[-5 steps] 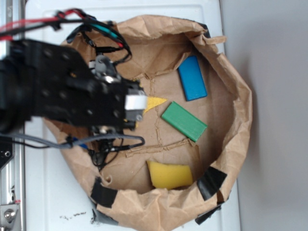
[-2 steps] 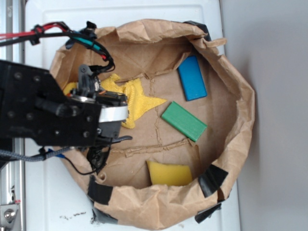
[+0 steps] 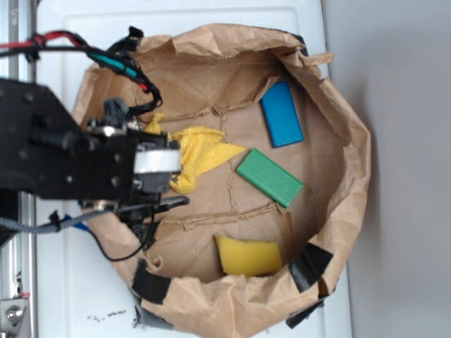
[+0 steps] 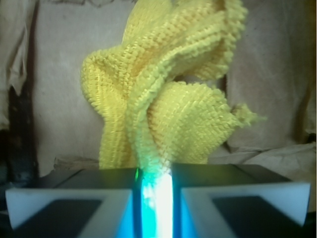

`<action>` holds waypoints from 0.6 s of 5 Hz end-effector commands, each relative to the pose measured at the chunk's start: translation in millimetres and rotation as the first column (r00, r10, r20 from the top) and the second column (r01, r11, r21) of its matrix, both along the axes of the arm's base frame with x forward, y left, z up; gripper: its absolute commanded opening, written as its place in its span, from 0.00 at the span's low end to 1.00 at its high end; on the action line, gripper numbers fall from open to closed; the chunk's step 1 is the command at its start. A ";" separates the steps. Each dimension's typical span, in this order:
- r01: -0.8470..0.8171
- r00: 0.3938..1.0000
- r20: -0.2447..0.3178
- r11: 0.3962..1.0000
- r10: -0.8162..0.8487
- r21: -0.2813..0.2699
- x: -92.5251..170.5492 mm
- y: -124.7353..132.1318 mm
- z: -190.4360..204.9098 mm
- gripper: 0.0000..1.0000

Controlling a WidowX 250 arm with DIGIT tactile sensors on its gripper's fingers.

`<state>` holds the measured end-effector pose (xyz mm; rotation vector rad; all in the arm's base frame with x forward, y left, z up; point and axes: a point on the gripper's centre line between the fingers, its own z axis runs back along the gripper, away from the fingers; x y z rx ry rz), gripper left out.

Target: Grab the yellow cloth.

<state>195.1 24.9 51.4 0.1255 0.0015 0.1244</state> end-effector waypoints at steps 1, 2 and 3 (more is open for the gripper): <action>-0.153 0.977 0.123 0.978 0.171 -0.142 69.3 4.6 83.9 0.00; -0.196 0.967 0.131 0.967 0.218 -0.162 112.5 5.2 118.7 0.00; -0.202 0.969 0.106 0.960 0.225 -0.192 109.8 2.2 132.9 0.00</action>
